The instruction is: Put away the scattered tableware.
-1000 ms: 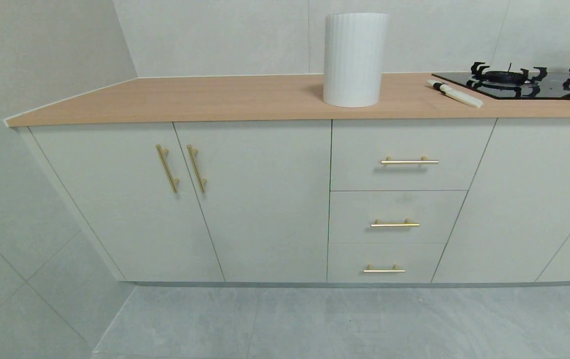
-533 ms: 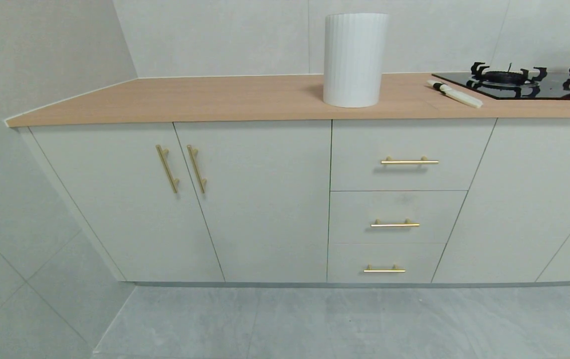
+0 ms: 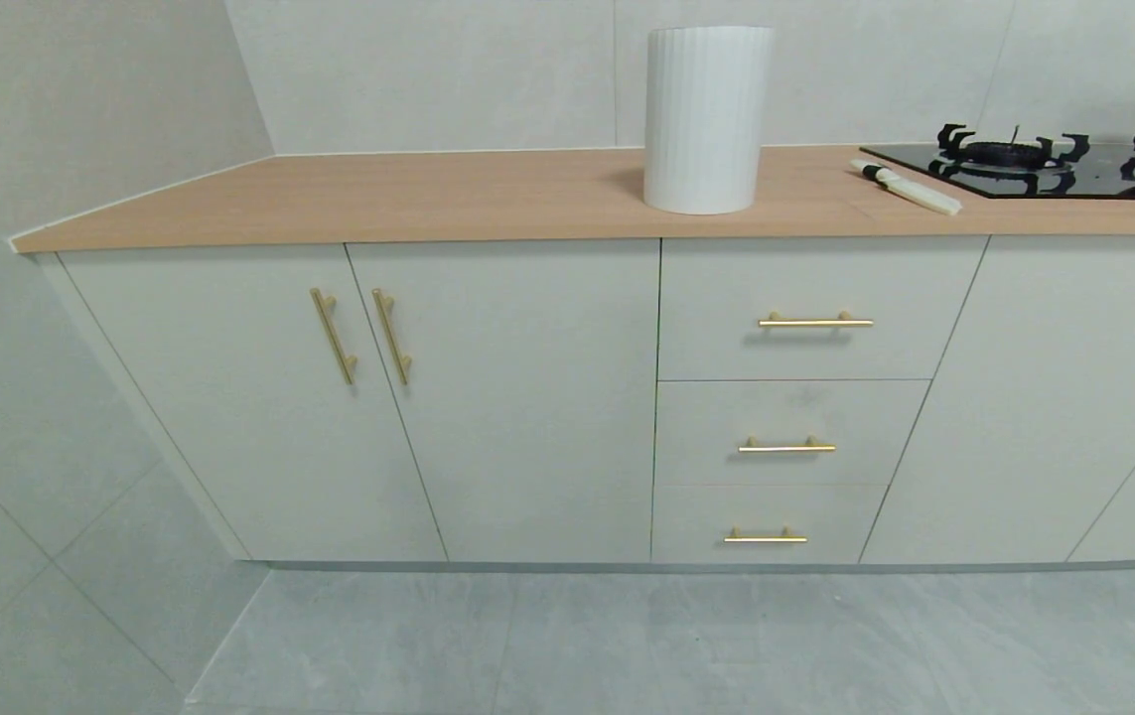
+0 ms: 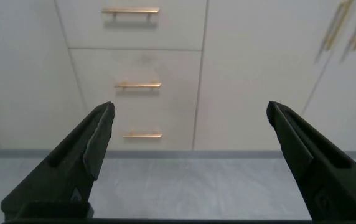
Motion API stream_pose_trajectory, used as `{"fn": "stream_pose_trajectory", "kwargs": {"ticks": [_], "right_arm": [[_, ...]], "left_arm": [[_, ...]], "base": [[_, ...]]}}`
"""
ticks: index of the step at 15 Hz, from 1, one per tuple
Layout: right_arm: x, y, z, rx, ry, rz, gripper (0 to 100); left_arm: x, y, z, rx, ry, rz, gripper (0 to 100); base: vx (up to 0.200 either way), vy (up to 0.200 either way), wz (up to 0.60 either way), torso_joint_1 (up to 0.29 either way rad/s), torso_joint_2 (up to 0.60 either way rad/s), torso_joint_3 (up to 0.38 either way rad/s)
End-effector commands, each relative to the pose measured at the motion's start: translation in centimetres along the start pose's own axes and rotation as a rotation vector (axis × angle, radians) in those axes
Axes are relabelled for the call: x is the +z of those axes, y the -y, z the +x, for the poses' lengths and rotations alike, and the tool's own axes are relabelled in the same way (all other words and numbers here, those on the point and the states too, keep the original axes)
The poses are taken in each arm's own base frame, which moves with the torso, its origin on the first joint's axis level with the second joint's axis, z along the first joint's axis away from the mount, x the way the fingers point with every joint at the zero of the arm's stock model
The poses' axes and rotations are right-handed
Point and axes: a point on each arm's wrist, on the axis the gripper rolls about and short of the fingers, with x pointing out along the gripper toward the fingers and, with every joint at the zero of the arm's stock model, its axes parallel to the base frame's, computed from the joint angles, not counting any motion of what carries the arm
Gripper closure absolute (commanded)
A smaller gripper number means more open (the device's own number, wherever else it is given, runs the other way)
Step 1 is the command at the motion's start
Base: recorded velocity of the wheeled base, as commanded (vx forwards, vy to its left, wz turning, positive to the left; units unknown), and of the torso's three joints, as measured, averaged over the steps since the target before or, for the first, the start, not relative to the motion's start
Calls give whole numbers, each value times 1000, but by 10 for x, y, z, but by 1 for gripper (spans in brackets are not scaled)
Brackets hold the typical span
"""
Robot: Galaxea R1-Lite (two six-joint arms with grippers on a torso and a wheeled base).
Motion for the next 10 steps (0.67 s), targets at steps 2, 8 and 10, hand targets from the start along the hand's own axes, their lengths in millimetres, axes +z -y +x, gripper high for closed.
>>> {"fn": "stream_pose_trajectory", "kwargs": {"ticks": [2,8,10], "right_arm": [[-7,0,0,12,-57,7,0],[-8,-1,0,23,-75,20,0],[-8,-1,0,24,-75,35,0]], "left_arm": [[0,0,0,2,0,0,0],[0,0,0,0,0,0,0],[0,0,0,0,0,0,0]], "base": [[0,0,0,0,0,0],[0,0,0,0,0,0],[0,0,0,0,0,0]]}}
